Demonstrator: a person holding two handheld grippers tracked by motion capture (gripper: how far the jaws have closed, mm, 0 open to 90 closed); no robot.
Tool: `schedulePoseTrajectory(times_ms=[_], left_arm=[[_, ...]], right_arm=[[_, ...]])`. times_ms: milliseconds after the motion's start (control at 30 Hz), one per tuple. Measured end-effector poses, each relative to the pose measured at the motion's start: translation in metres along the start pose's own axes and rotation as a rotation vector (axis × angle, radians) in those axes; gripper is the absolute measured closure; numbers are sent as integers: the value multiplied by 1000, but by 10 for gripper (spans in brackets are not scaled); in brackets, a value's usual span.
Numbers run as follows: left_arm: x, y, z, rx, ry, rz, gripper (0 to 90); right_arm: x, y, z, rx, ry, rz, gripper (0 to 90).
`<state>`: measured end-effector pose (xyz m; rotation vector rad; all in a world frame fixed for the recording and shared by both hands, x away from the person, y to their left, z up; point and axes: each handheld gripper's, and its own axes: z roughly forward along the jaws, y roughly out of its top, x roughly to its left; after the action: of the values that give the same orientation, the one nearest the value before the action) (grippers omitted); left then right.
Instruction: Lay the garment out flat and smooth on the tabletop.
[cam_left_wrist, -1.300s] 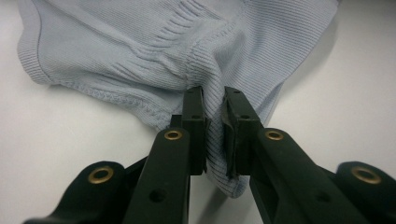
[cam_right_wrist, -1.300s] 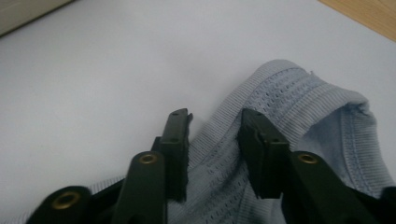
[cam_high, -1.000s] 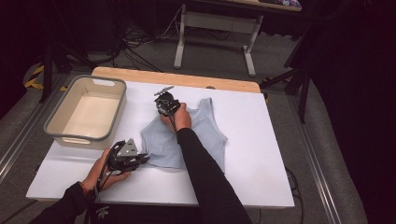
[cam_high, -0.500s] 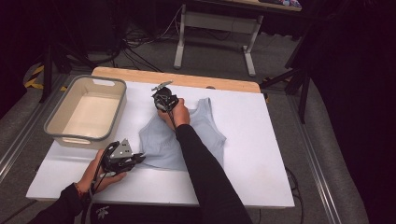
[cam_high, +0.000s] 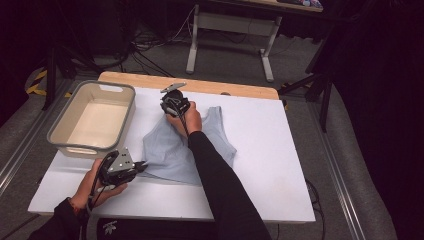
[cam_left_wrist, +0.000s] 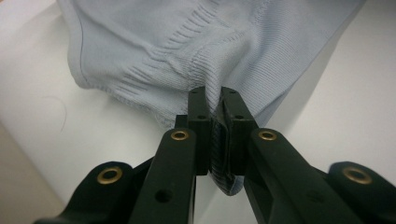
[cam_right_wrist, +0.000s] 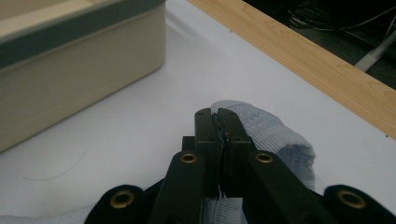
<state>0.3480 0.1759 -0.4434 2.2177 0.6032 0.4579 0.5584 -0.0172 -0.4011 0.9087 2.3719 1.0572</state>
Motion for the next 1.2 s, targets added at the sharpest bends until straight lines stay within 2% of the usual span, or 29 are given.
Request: schedulePoseTrajectory(times_ms=[233, 333, 400, 500, 633, 967, 1200], left_arm=[[-1, 0, -10, -17, 0, 15, 846], [-2, 4, -13, -45, -12, 13, 848], [-3, 8, -15, -59, -10, 23, 850], [-4, 17, -17, -93, -26, 29, 852], [-8, 32, -18, -142, -48, 59, 853], [-22, 64, 2, -189, -123, 138, 853], [-32, 80, 19, -186, -152, 180, 853]], right_arm=[[1, 7, -11, -44, 34, -9, 876], [3, 9, -16, -59, 38, -12, 876], [4, 10, -20, -68, 41, -21, 876], [4, 12, -25, -79, 41, -26, 876], [3, 11, -30, -80, 36, -43, 876], [-11, 7, -45, -103, 40, -32, 875], [-24, 2, -60, -118, 38, -27, 875]])
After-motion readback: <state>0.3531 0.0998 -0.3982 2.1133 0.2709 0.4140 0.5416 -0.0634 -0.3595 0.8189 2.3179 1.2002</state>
